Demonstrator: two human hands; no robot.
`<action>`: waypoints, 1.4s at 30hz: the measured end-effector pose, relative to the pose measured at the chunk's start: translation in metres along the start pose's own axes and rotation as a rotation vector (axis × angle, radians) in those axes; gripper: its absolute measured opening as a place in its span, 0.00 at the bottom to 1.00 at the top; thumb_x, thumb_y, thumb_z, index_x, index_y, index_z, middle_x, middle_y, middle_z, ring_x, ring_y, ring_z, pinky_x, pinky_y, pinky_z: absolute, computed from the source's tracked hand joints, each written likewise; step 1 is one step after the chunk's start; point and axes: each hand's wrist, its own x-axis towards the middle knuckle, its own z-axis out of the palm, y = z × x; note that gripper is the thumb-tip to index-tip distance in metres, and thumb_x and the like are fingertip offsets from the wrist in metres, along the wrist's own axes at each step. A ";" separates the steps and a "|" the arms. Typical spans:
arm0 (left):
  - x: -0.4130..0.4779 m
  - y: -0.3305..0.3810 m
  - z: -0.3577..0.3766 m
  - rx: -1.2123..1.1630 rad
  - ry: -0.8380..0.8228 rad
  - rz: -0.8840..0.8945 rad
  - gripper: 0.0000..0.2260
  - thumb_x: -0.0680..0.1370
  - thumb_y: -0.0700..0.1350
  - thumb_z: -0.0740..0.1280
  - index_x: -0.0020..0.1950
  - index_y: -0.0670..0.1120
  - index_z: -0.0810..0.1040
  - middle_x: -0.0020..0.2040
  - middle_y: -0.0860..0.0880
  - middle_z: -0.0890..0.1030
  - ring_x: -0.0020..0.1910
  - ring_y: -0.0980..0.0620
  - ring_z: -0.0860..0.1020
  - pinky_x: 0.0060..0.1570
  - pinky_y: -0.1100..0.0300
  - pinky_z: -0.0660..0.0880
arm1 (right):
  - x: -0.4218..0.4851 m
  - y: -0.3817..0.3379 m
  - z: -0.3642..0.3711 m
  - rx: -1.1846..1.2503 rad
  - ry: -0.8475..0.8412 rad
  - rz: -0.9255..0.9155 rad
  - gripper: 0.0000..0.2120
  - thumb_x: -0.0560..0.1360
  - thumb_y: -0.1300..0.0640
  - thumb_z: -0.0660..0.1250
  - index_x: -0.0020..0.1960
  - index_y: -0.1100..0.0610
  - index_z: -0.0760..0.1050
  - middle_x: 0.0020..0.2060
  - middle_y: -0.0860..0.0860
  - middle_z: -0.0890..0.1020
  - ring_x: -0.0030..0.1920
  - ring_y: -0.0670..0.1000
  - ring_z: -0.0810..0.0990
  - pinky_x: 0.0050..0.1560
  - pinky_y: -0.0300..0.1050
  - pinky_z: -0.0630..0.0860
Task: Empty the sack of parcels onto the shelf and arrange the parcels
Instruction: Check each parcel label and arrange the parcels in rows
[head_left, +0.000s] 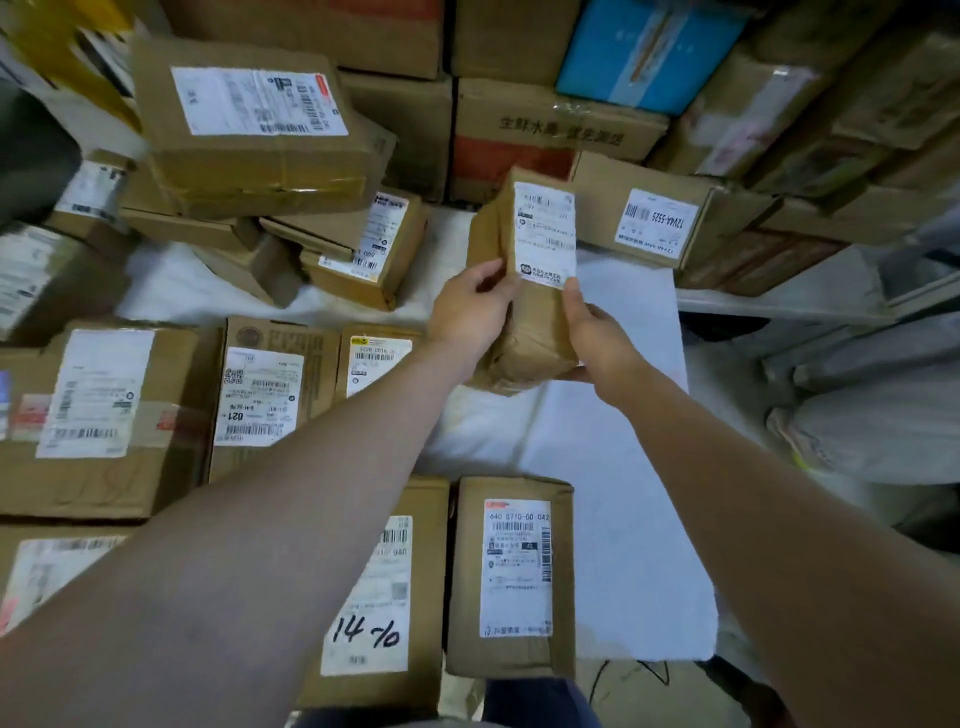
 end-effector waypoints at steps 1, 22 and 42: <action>-0.003 -0.002 -0.001 0.035 0.027 -0.015 0.18 0.76 0.53 0.68 0.65 0.52 0.78 0.62 0.52 0.80 0.60 0.50 0.77 0.64 0.51 0.73 | -0.003 0.002 -0.001 -0.033 -0.025 0.002 0.25 0.79 0.34 0.54 0.57 0.54 0.71 0.51 0.51 0.78 0.46 0.50 0.79 0.39 0.46 0.81; -0.048 -0.042 -0.032 0.470 0.252 -0.212 0.16 0.76 0.43 0.60 0.63 0.50 0.74 0.59 0.45 0.80 0.57 0.41 0.77 0.53 0.53 0.75 | -0.037 0.028 0.015 -0.466 -0.415 -0.137 0.13 0.78 0.45 0.65 0.49 0.55 0.73 0.49 0.49 0.80 0.52 0.50 0.83 0.54 0.51 0.82; 0.064 0.038 0.085 0.472 0.079 0.170 0.25 0.76 0.42 0.64 0.73 0.49 0.66 0.67 0.45 0.72 0.67 0.43 0.67 0.65 0.52 0.67 | 0.132 -0.002 -0.115 0.157 0.471 -0.012 0.24 0.78 0.56 0.64 0.71 0.63 0.66 0.64 0.60 0.76 0.51 0.53 0.74 0.61 0.49 0.75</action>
